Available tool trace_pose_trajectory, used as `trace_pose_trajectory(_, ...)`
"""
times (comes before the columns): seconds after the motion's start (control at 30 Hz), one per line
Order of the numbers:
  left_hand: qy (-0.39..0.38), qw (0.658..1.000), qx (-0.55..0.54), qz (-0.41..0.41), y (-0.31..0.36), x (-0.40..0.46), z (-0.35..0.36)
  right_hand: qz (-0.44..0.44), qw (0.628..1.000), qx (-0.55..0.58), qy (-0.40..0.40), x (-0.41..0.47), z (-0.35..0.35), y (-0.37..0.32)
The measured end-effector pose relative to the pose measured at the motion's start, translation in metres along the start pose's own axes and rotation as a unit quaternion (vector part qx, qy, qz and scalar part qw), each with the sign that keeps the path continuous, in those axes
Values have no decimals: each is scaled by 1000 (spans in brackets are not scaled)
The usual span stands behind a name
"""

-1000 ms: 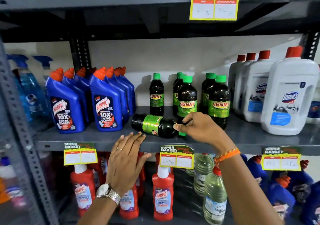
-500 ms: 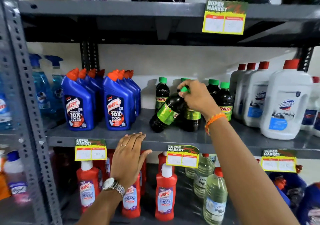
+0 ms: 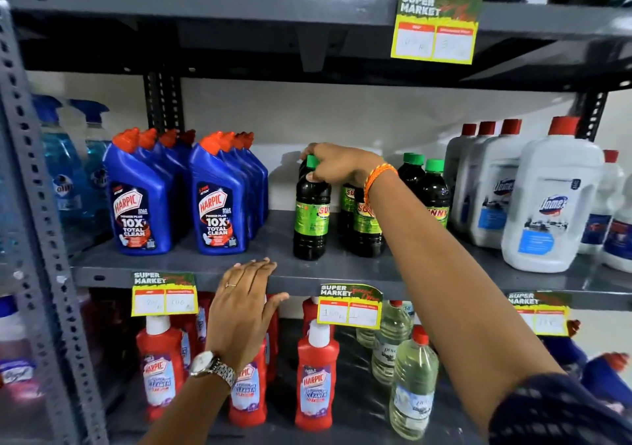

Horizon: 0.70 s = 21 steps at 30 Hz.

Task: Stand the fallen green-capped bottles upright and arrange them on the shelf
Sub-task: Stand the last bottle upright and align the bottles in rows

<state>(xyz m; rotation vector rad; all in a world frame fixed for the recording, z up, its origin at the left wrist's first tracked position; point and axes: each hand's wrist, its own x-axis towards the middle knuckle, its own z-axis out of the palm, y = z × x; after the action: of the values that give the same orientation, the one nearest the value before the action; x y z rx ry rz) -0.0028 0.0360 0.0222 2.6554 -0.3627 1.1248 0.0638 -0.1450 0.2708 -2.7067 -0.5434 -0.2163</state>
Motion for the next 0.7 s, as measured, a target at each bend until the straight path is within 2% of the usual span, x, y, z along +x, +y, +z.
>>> trace_pose_trajectory(0.13,-3,1000,-10,-1,0,-1,0,-2,999,43,-6,-3,-1,6)
trace_pose_trajectory(0.23,-3,1000,-18,2,1,-3,-1,0,1000,14,25,-2,4,9)
trace_pose_trajectory(0.53,0,999,-45,-11,1,-1,-6,10,971,-90,220,1,36,12)
trace_pose_trajectory(0.63,-10,1000,-23,-15,6,0,-15,10,971,-27,238,-18,39,22)
trace_pose_trajectory(0.7,-16,999,-21,-31,10,6,-23,30,954,36,296,-44,42,46)
